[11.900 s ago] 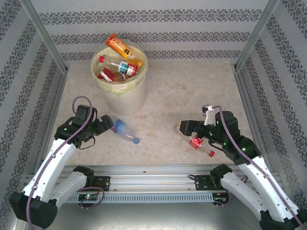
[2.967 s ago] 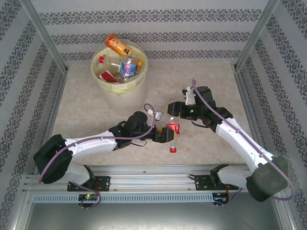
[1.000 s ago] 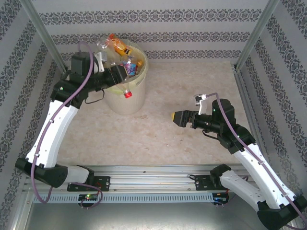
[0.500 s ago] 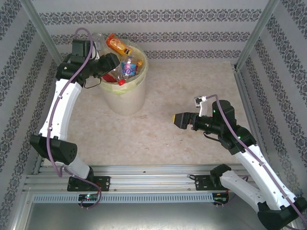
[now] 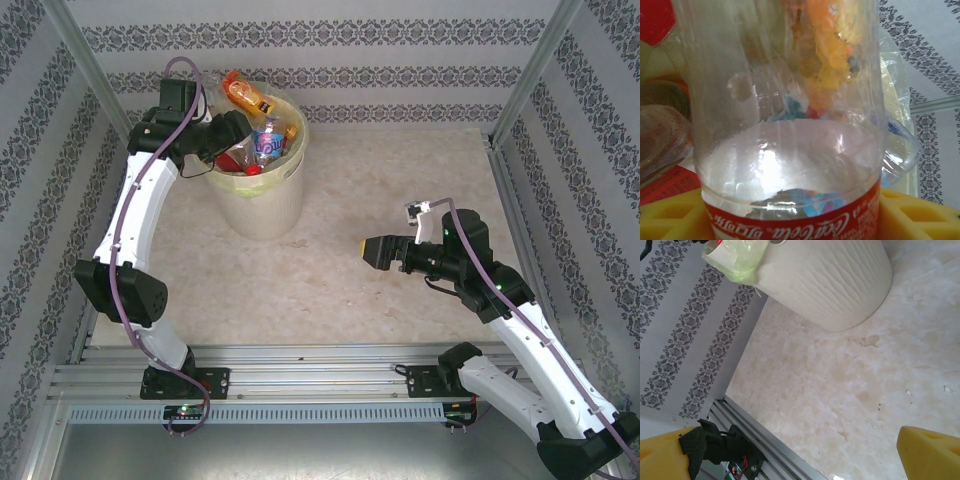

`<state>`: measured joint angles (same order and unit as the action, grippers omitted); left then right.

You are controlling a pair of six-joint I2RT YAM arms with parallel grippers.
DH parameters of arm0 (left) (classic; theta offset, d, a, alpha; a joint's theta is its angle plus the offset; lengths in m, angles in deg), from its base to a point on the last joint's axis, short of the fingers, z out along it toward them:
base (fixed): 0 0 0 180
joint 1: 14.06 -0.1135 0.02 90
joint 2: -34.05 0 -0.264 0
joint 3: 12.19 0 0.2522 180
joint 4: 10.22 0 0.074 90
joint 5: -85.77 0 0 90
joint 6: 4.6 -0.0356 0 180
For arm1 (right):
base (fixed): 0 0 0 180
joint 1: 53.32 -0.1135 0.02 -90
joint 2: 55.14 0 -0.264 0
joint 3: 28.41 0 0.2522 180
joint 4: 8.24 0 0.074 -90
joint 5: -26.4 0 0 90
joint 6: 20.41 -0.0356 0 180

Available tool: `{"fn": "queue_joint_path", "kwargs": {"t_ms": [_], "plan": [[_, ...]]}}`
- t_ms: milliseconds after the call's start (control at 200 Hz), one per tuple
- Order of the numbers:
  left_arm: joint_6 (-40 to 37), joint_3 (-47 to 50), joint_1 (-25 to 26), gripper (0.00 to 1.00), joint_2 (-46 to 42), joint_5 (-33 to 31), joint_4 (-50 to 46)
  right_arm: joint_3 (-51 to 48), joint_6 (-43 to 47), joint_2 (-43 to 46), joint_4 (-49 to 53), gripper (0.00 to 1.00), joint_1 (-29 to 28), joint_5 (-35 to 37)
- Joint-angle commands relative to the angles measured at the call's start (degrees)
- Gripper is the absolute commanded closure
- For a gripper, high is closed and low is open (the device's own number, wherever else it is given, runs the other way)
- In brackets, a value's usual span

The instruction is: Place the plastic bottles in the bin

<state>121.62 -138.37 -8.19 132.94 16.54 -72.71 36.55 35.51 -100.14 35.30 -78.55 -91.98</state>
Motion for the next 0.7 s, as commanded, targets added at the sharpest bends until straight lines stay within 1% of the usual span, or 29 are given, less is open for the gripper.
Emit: {"fn": "queue_joint_path", "kwargs": {"t_ms": [0, 75, 325, 450, 580, 694], "plan": [[0.4, -0.2, -0.7, 0.32, 0.1, 1.0, -0.5, 0.8, 1.3, 0.4, 0.3, 0.02, 0.3, 0.7], [0.8, 0.5, -0.7, 0.31, 0.2, 1.5, -0.1, 0.9, 1.3, 0.3, 0.5, 0.02, 0.4, 0.7], [0.4, 0.3, -0.8, 0.19, 0.4, 1.1, -1.1, 0.3, 1.4, 0.7, 0.7, 0.02, 0.4, 1.1], [-0.7, -0.5, -0.9, 0.13, -0.7, -1.8, -2.1, 0.3, 1.5, 1.1, 0.9, 0.02, 0.4, 1.3], [-2.2, -1.8, -1.0, 0.0, -2.4, -5.2, -3.3, 0.3, 1.7, 1.3, 1.1, 0.02, 0.5, 1.7], [-4.2, -3.8, -1.2, 0.0, -3.8, -8.7, -5.5, 0.4, 1.5, 1.4, 1.1, 0.02, 0.5, 2.0]]}}
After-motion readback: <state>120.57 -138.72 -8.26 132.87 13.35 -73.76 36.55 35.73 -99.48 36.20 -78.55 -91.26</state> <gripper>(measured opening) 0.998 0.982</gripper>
